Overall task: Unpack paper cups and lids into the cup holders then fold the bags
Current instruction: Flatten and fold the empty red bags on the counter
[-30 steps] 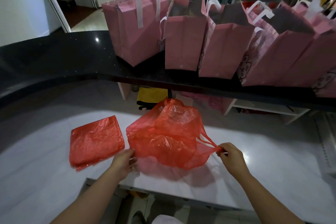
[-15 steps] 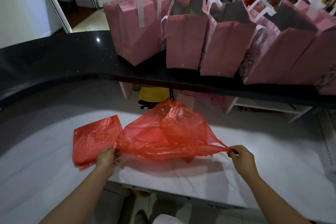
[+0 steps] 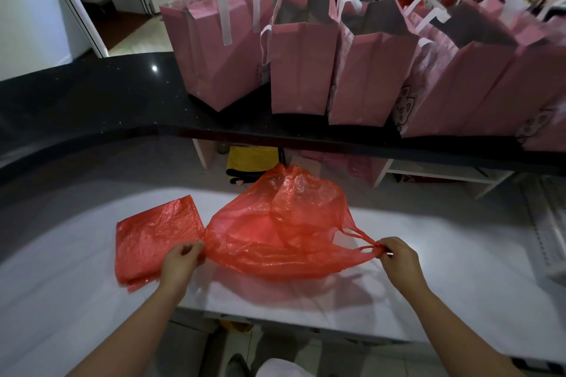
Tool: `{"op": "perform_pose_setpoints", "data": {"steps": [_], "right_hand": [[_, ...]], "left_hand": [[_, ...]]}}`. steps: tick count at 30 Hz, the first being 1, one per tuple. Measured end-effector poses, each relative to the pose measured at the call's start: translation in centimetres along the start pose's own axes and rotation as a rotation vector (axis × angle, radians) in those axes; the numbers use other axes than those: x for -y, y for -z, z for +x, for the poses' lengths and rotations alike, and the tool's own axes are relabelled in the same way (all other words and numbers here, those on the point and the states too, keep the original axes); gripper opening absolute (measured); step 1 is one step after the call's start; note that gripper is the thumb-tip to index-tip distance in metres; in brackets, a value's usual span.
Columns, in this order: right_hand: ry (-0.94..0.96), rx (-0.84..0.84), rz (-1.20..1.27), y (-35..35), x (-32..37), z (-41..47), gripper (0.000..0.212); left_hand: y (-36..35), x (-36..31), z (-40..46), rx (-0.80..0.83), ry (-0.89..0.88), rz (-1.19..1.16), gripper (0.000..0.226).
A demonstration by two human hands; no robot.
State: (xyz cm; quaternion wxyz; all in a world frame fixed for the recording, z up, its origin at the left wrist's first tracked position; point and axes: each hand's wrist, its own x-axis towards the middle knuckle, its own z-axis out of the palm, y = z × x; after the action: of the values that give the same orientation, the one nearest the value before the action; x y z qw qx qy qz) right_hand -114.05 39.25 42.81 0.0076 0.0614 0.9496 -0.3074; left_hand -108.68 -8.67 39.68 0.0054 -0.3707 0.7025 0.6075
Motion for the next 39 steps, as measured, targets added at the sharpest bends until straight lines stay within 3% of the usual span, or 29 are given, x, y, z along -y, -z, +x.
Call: {"op": "perform_pose_setpoints", "data": {"steps": [5, 13, 18, 20, 23, 26, 28, 32, 39], "right_hand": [[0.026, -0.003, 0.0, 0.0, -0.1, 0.0, 0.014], [-0.029, 0.014, -0.001, 1.3, -2.1, 0.1, 0.024], [-0.068, 0.015, 0.043, 0.3, -2.1, -0.2, 0.021], [-0.069, 0.017, 0.047, 0.6, -2.5, -0.1, 0.022], [-0.045, 0.013, 0.031, 1.5, -3.2, 0.0, 0.022], [-0.012, 0.026, 0.017, 2.4, -3.8, 0.4, 0.022], [0.0, 0.054, 0.01, 2.8, -3.9, 0.8, 0.023], [0.023, 0.073, 0.013, 3.3, -4.4, 1.5, 0.023], [0.017, 0.088, -0.009, 2.9, -4.7, 1.8, 0.024]], "left_hand": [[-0.5, -0.4, 0.2, 0.037, 0.192, -0.297, 0.01], [3.7, -1.4, 1.8, -0.134, 0.274, -0.213, 0.016], [3.7, -0.7, 0.0, 0.008, 0.33, -0.184, 0.015], [4.5, -0.3, -0.8, 0.13, 0.348, -0.042, 0.012], [5.3, -1.2, -1.0, 0.294, 0.283, 0.282, 0.011], [4.1, -4.2, 0.0, 0.138, 0.03, 0.584, 0.019], [1.9, -6.8, 0.4, 0.071, -0.126, 0.586, 0.019], [-4.2, -10.9, 1.1, 0.14, -0.299, 0.583, 0.017], [-11.8, -14.7, 4.2, 0.27, -0.445, 0.588, 0.031]]}}
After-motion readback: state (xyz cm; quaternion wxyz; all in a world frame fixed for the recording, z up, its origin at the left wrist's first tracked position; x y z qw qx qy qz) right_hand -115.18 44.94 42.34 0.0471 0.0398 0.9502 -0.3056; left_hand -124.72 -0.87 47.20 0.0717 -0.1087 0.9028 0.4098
